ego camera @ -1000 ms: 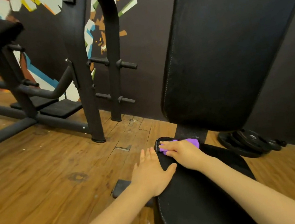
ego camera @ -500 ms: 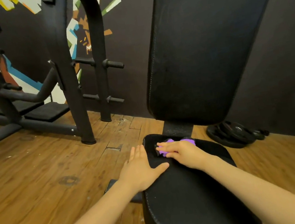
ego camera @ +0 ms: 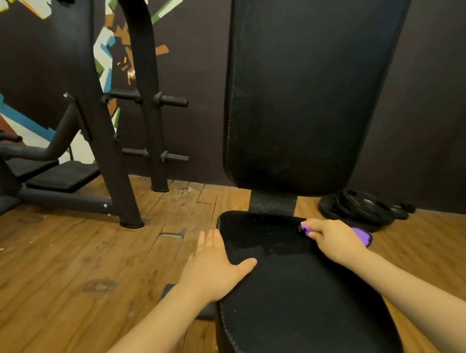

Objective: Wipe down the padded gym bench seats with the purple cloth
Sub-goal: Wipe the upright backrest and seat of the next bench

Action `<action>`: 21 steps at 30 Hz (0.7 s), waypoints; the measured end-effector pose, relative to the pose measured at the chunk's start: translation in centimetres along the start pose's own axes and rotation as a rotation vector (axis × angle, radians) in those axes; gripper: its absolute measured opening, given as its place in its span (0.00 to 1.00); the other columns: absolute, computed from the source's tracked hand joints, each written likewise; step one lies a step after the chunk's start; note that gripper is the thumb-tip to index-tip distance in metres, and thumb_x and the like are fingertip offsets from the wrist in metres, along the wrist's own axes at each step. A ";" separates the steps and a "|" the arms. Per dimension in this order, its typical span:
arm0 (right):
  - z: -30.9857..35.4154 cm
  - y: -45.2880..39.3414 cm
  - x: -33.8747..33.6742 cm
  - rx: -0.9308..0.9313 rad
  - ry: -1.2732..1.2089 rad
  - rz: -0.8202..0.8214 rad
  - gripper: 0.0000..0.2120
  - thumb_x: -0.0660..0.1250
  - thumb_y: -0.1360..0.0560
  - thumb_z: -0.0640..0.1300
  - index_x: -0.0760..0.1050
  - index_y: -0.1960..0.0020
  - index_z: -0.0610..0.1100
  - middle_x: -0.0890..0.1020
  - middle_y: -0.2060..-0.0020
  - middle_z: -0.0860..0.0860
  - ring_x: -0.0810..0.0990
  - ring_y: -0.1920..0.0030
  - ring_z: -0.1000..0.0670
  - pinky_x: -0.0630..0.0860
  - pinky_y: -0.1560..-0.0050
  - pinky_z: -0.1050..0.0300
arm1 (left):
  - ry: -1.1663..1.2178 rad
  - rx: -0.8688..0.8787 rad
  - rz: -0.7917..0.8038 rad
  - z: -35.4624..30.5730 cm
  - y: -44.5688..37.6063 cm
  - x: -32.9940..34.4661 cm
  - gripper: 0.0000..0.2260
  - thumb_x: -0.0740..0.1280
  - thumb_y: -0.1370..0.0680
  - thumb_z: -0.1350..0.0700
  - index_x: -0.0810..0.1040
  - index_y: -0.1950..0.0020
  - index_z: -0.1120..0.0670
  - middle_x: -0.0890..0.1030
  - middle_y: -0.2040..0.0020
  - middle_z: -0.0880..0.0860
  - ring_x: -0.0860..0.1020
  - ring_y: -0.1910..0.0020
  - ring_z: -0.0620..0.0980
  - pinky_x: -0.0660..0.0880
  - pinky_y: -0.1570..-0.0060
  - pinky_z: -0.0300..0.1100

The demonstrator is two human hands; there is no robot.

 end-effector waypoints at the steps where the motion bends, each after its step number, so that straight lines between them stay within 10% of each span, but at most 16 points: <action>1: 1.0 -0.7 0.2 0.014 0.027 0.009 0.15 0.57 0.19 0.46 0.73 0.35 0.48 0.79 0.41 0.48 0.77 0.43 0.50 0.70 0.49 0.60 | 0.002 -0.001 -0.006 0.0 0.0 0.0 0.45 0.61 0.25 0.33 0.42 0.21 0.54 0.45 0.21 0.51 0.41 0.23 0.50 0.53 0.25 0.50; 9: 14.7 -3.3 3.7 -0.301 0.018 0.078 0.18 0.56 0.19 0.45 0.68 0.30 0.49 0.70 0.31 0.52 0.71 0.34 0.50 0.68 0.36 0.55 | -0.004 -0.010 0.015 -0.1 -0.2 -0.1 0.45 0.62 0.26 0.34 0.42 0.21 0.55 0.45 0.21 0.51 0.41 0.23 0.49 0.53 0.25 0.51; 21: 3.1 -0.5 0.5 -0.103 0.054 0.086 0.18 0.57 0.19 0.44 0.69 0.30 0.48 0.71 0.32 0.52 0.71 0.33 0.53 0.63 0.34 0.61 | 0.013 0.004 -0.002 -0.3 0.4 -0.3 0.43 0.60 0.24 0.34 0.42 0.21 0.54 0.44 0.21 0.51 0.41 0.23 0.50 0.51 0.26 0.49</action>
Point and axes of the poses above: each hand's wrist, its own y-axis away from the middle knuckle, its own x-axis out of the palm, z = x × y, the point moved 9 cm from there along -y, towards the middle knuckle
